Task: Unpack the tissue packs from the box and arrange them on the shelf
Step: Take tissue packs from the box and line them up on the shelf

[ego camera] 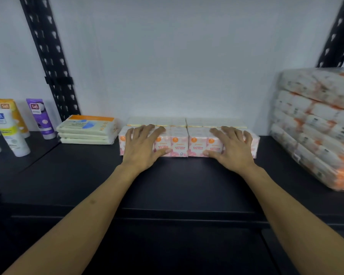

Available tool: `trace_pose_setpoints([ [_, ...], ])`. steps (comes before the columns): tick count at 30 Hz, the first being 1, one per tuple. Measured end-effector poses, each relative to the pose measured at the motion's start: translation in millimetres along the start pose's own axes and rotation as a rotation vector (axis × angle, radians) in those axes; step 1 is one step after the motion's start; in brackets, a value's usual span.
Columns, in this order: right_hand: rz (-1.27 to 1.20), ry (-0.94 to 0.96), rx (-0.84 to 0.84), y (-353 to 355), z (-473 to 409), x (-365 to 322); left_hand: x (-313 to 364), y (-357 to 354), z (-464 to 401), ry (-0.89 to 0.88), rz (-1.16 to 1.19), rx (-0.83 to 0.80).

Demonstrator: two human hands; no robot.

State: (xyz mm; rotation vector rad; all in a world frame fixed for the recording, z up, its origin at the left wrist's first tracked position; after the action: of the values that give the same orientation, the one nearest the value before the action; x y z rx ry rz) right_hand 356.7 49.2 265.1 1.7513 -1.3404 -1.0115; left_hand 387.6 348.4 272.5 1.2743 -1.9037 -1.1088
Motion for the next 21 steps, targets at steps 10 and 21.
trace_pose_setpoints([
  [10, 0.093, -0.04, 0.005, -1, 3, -4, 1, -2, 0, 0.032, -0.05, -0.031],
  [21, -0.087, -0.024, 0.036, 35, 70, -51, 42, 35, 71, 0.073, 0.105, -0.118],
])
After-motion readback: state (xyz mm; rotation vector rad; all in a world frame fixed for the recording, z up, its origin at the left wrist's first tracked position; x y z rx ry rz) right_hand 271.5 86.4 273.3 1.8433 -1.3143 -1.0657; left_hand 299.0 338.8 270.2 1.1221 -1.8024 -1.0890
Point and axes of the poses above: each hand's wrist, its own z-axis away from the middle knuckle, its own y-axis out of the back of the hand, x = y × z, the point moved 4 cm from there along -z, towards the middle knuckle, and after that the axes turned 9 degrees about -x, right-handed, at the moved point
